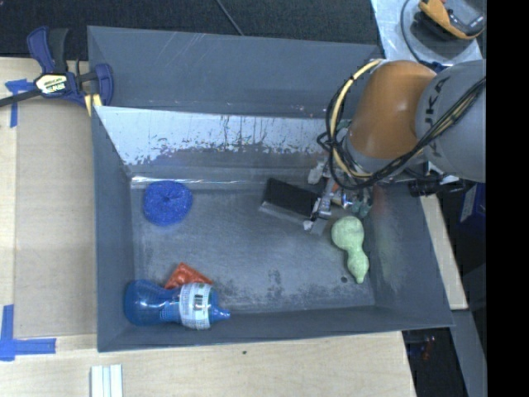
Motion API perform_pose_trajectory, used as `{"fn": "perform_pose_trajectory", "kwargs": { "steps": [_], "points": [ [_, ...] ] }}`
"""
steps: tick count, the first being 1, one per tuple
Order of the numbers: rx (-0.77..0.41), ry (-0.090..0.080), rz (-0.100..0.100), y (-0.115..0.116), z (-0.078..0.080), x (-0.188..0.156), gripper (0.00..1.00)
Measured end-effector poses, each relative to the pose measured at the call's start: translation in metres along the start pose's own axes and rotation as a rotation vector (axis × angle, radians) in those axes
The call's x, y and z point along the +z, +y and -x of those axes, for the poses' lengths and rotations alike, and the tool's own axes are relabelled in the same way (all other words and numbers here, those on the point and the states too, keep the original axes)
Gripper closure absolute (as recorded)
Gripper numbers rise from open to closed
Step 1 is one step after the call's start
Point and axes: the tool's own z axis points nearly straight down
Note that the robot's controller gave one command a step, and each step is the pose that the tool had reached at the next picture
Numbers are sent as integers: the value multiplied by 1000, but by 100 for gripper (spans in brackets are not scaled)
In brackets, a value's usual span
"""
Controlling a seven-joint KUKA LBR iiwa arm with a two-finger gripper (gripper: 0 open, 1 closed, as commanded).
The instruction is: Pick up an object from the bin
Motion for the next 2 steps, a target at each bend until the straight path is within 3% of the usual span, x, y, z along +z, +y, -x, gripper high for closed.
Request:
{"fn": "perform_pose_trajectory", "kwargs": {
  "steps": [1, 2],
  "points": [
    [87, -3, 2, 25, -2, 40, 0],
    [192, -11, 1, 40, -7, 37, 100]
  ]
}}
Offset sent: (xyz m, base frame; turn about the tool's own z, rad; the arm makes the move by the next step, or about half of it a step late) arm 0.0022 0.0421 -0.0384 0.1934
